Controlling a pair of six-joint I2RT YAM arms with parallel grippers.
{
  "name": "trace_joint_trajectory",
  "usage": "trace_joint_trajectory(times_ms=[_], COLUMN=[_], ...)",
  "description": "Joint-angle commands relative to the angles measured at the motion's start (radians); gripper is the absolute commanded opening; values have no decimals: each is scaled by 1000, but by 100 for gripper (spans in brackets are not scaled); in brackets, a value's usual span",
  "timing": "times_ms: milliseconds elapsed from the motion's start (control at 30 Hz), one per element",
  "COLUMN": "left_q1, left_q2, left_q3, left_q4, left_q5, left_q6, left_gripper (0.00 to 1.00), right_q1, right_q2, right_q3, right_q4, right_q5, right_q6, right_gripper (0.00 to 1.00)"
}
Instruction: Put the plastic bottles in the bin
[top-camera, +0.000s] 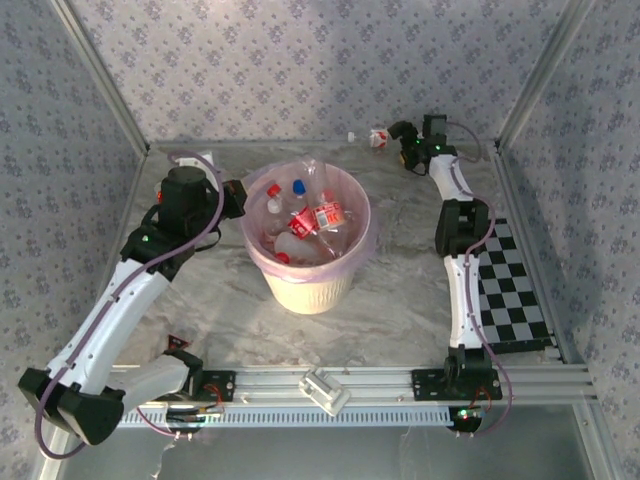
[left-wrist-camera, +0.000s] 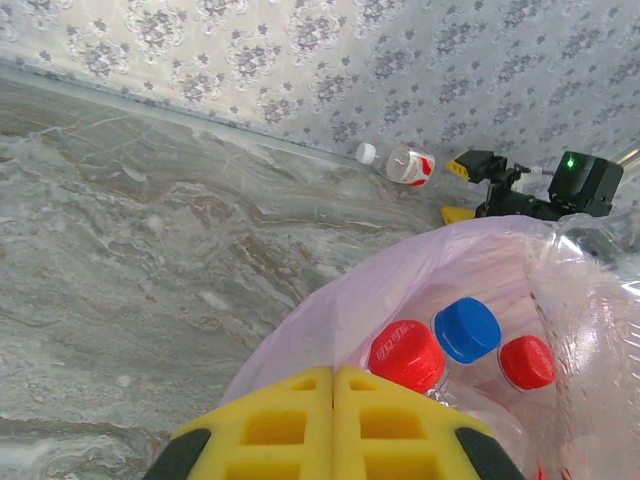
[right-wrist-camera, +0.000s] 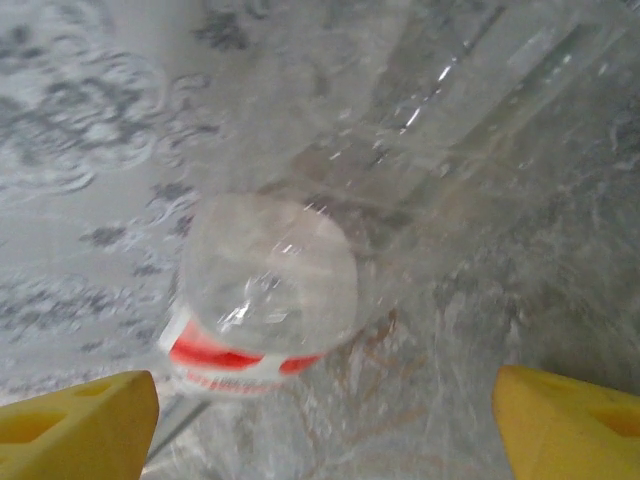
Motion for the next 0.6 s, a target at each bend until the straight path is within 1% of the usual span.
trace_joint_trajectory(times_ms=[0,200,333,433,500,567], left_q1=[18,38,52,60,62,63], left_q2=[-19,-13,-15,-11,-7,-3], left_q3=[28,30,27,22,18,16], left_q4=[20,11,7,12,20,26], left_q5=[-29,-14,-10,-4,1,5], left_q6=[1,3,3,-3,-9,-13], left_gripper=[0,0,0,0,0,0], right_q1=[-6,-1,-4,-5,-10,-12], right_q2=[69,147,176,188,193,193], right_q3=[88,136,141,142,142,141], right_q4=[51,92,103,109,110,108], right_q5=[81,124,141,147,149,143], right_q6=[103,151,168,172,172,170], right_gripper=[88,87,83,74,64,57])
